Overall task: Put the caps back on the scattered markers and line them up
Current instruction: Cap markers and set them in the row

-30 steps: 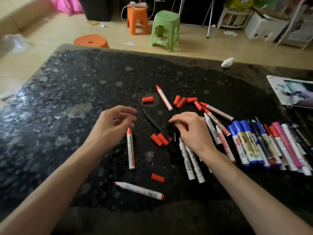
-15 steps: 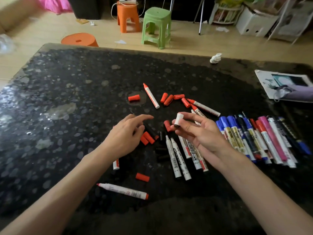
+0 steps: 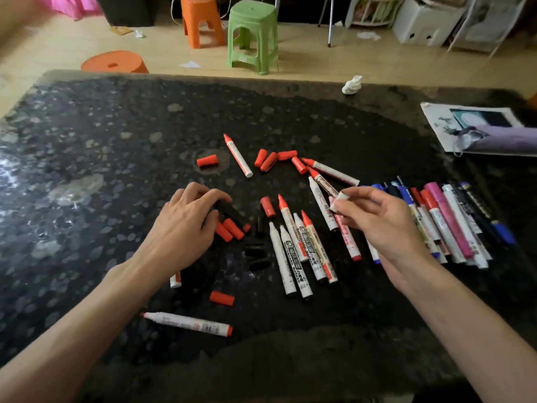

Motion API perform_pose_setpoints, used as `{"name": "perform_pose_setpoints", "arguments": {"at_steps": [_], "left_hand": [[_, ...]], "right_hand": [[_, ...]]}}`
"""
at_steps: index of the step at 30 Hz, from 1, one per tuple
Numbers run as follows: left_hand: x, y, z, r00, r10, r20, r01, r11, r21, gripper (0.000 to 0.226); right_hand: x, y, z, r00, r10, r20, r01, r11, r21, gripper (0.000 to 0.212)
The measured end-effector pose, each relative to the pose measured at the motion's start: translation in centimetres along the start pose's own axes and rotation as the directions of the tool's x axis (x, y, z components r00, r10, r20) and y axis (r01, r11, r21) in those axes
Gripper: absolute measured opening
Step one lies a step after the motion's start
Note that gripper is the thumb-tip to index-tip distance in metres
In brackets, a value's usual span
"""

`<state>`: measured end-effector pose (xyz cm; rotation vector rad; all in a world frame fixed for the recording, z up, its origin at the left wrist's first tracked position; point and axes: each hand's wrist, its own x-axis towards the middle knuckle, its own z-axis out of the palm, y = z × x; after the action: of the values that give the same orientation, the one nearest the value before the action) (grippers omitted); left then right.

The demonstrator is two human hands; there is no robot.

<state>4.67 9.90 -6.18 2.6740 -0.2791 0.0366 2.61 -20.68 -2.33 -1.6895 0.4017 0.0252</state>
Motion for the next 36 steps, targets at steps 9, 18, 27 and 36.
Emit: {"name": "perform_pose_setpoints", "arguments": {"at_steps": [9,18,27,36], "left_hand": [[-0.3,4.7,-1.4,0.983,0.175,0.050,-0.134,0.881,-0.454,0.032],[-0.9,5.0,-1.0,0.991,0.131,0.020,-0.109,0.891,-0.441,0.024],[0.3,3.2,-3.0,0.991,-0.048,-0.123,-0.021,0.862,-0.507,0.012],[0.3,3.3,-3.2,0.991,-0.057,-0.117,-0.014,0.851,-0.526,0.014]], "right_hand": [[-2.0,-0.3,3.3,0.951,-0.010,0.310,0.031,0.998,-0.061,0.026],[-2.5,-0.1,4.8,0.909,-0.030,0.415,0.063,0.996,-0.066,0.016],[-3.1,0.5,3.4,0.928,0.013,0.371,0.300,0.566,-0.768,0.020],[-4.7,1.0,5.0,0.930,-0.071,0.360,0.353,0.442,-0.825,0.030]]}}
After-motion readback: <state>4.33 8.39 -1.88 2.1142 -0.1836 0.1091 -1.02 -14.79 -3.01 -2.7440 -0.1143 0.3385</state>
